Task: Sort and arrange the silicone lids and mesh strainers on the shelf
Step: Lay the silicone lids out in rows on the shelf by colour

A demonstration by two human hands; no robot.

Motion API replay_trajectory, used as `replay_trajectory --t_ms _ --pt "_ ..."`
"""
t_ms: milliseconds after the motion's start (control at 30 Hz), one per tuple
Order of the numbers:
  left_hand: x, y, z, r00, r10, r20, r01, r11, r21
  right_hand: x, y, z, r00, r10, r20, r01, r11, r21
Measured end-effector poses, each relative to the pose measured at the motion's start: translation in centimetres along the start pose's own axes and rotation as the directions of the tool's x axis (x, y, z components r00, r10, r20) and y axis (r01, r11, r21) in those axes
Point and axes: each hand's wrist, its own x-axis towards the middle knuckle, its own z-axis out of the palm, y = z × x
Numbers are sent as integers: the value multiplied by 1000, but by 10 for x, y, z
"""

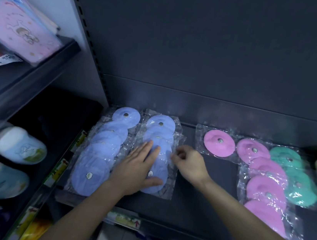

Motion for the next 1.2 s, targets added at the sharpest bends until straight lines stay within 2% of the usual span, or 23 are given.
replay_trajectory --t_ms 100,233,467,633,800,1200 --pt "-3 2 -3 1000 -10 13 10 1000 -18 -7 2 7 999 27 33 -28 999 23" --pt "-3 3 -10 999 1 35 1 999 -47 -7 -1 11 997 71 -7 -71 997 -9" --pt "3 7 -14 1000 -22 7 22 995 -102 -11 -5 -8 996 31 -80 -32 999 -2" --pt "16 25 -29 995 74 -64 -76 997 -25 -15 1 -42 995 -61 -77 47 985 -169" --pt "31 54 -41 994 102 -46 -102 995 1 -21 13 -79 990 -107 -95 64 926 -371" --pt "77 168 -59 983 127 -132 -139 986 -87 -54 73 -192 943 -189 -273 70 916 -394"
